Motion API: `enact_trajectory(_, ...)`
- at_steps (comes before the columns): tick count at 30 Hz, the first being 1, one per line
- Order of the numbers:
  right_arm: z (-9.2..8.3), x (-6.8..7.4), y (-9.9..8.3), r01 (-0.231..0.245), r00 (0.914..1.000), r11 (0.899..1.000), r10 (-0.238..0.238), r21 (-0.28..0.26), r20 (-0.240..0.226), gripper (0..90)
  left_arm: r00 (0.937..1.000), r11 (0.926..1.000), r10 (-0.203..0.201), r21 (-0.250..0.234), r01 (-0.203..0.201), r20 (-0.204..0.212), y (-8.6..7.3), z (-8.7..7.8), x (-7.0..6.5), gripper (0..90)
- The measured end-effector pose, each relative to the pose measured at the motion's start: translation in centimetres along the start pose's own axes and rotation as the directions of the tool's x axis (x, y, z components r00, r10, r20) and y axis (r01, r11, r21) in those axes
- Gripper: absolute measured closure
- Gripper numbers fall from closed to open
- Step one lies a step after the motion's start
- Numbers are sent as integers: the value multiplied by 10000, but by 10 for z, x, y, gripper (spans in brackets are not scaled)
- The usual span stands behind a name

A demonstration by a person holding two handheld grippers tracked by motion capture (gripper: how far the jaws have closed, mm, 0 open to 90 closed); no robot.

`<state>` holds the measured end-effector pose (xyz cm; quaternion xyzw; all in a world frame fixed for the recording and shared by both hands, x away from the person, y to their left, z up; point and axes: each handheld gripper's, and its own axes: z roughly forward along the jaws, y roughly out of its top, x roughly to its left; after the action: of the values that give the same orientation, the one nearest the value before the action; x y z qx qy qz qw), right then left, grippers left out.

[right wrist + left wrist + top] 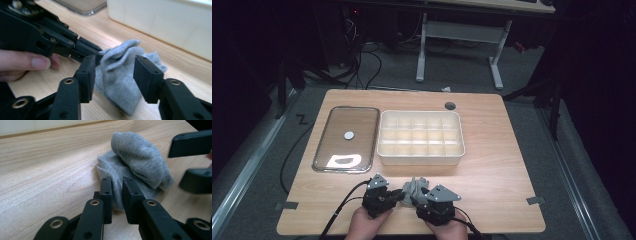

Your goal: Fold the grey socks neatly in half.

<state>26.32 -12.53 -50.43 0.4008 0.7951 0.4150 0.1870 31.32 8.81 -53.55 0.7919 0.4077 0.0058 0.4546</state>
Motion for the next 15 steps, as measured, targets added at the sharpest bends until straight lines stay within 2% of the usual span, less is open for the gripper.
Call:
enact_trajectory(2, 9, 0, -1, -21, 9999, 9999, 20, 131, 106, 528, 10000, 10000, -27, 0, 27, 18, 0, 0, 0, 786)
enact_trajectory(3, 19, -2, -3, -15, 10000, 9991, 11, 424, 98, 632, 10000, 10000, -32, 7, 31, 30, 0, 0, 1, 789)
enact_trajectory(4, 19, -2, -3, -15, 10000, 9991, 11, 424, 98, 632, 10000, 10000, -32, 7, 31, 30, 0, 0, 1, 792)
enact_trajectory(6, 24, -1, -5, 220, 9998, 9980, -217, 599, -47, 773, 10000, 10000, -54, 20, 54, 53, 0, 0, 1, 794)
enact_trajectory(8, 27, 2, -6, 468, 9989, 9972, -466, 590, -55, 842, 10000, 10000, -48, 45, 48, 51, 0, -1, 1, 799)
enact_trajectory(9, 24, 4, -4, 616, 9978, 9975, -606, 355, -268, 850, 9999, 9999, -86, 56, 85, 94, 0, -1, 2, 799)
enact_trajectory(10, 24, 4, -4, 616, 9978, 9975, -606, 355, -268, 850, 9999, 9999, -86, 56, 85, 94, 0, -1, 2, 799)
enact_trajectory(11, 18, 7, -1, 697, 9958, 9976, -695, 20, -594, 850, 9999, 9999, -84, 66, 83, 122, 0, 0, 2, 799)
enact_trajectory(14, 17, 9, -1, 715, 9948, 9974, -709, 58, -726, 848, 9999, 9999, -81, 96, 79, 132, 0, 0, 2, 799)
enact_trajectory(15, 21, 9, -5, 805, 9944, 9963, -783, 298, -705, 846, 9999, 9999, -94, 99, 93, 135, 0, 0, 2, 800)
